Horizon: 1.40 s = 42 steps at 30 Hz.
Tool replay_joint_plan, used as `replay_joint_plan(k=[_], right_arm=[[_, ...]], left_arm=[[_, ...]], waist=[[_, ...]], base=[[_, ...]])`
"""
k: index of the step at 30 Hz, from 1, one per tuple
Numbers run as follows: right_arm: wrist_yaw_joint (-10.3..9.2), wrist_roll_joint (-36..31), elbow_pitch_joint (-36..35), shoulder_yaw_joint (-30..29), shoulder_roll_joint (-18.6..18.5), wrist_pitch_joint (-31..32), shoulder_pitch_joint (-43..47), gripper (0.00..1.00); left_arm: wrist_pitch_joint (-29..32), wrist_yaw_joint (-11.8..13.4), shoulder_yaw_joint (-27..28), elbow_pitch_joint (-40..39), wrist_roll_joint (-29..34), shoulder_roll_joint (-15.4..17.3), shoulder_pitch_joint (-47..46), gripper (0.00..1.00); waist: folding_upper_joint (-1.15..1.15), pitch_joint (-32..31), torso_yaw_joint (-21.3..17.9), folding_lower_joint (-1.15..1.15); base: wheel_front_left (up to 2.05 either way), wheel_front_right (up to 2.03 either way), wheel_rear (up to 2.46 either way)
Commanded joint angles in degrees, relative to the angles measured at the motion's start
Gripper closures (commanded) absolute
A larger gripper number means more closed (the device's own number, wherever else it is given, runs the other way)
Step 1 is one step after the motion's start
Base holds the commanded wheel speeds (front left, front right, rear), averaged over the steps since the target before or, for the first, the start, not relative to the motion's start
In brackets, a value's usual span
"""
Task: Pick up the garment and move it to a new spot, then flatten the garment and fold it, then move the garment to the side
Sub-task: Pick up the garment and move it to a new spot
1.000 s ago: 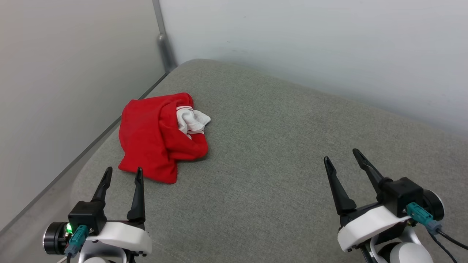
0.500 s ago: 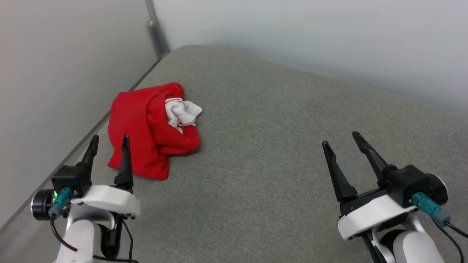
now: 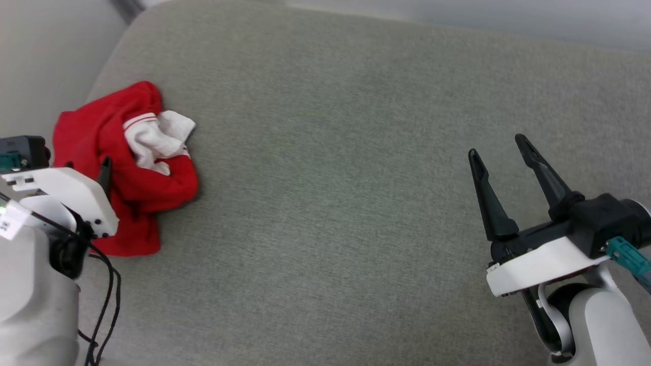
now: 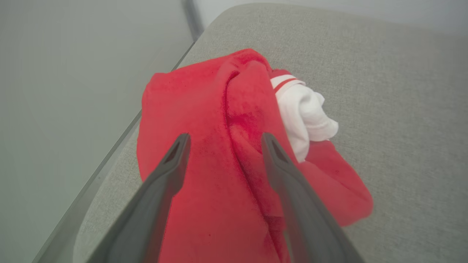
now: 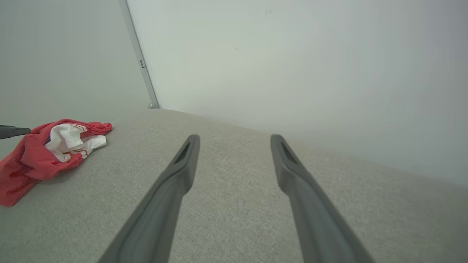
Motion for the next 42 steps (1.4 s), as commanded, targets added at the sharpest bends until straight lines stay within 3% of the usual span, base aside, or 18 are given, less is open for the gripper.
replay_joint_plan(k=[1,7,14,15,16,18,25,27,33,38,39,42], right_arm=[[-0.04,0.46,-0.21,-0.20,-0.24,-0.36,-1.18,0.00],[-0.04,0.89,0.16,-0.06,-0.38,-1.05,-3.12,0.00],[-0.04,1.24,1.10,0.86,-0.54,-1.84,-5.14,0.00],[-0.04,1.33,1.19,0.87,-0.60,-1.92,-5.31,0.00],[-0.04,1.40,1.33,0.84,-0.67,-1.96,-5.46,0.00],[-0.04,1.56,1.53,0.74,-0.76,-2.02,-5.73,0.00],[-0.04,1.52,2.42,0.44,-0.47,-2.47,-5.05,0.00],[-0.04,1.70,3.07,0.23,0.01,-2.89,-4.09,0.00],[-0.04,2.23,4.65,-0.66,1.21,-3.91,-1.69,0.00],[-0.04,2.46,5.49,-1.79,2.03,-4.11,0.48,0.00],[-0.04,2.71,5.70,-2.24,2.40,-4.17,1.63,0.00],[-0.04,2.59,5.90,-2.74,2.67,-4.01,2.72,0.00]], left_arm=[[2.39,-0.08,-0.54,1.44,-0.83,1.30,-1.64,0.00],[14.33,-0.05,-2.62,7.60,-6.29,5.12,-5.17,0.00],[24.56,0.54,-3.62,14.65,-10.82,5.42,-5.66,0.00],[25.58,0.85,-3.78,15.61,-10.86,5.13,-5.61,0.12],[26.03,1.22,-3.95,16.25,-10.88,4.90,-5.58,0.45],[26.91,1.51,-4.28,17.29,-11.01,4.29,-5.48,1.00],[19.59,2.22,-4.82,14.89,-9.32,4.89,-6.92,1.00],[11.93,3.27,-4.94,12.41,-7.60,6.18,-7.99,1.00],[-2.24,4.97,-5.56,10.74,-4.74,6.38,-8.27,1.00],[-10.66,5.25,-5.68,9.96,-4.00,5.74,-7.93,1.00],[-14.91,5.54,-5.74,9.45,-3.54,5.36,-7.30,1.00],[-18.26,5.56,-5.90,8.87,-3.34,4.61,-6.75,1.00]], waist=[[0.00,4.28,-3.63,-0.01],[0.00,8.34,-5.28,-0.01],[0.00,10.58,-6.12,-0.01],[0.00,10.64,-6.13,-0.01],[0.00,10.63,-6.10,-0.01],[0.00,10.45,-6.04,-0.01],[0.00,8.08,-5.50,-0.01],[0.00,5.85,-5.23,-0.01],[0.00,-0.29,-4.96,-0.01],[0.00,-4.66,-5.16,-0.01],[0.00,-6.70,-5.52,-0.01],[0.00,-8.62,-6.08,-0.01]], base=[[0.00,0.00,0.00],[0.00,0.00,0.00],[0.00,0.00,0.00],[0.00,0.00,0.00],[0.00,0.00,0.00],[0.00,0.00,0.00],[0.00,0.00,0.00],[0.00,0.00,0.00],[0.00,0.00,0.00],[0.00,0.00,0.00],[0.00,0.00,0.00],[0.00,0.00,0.00]])
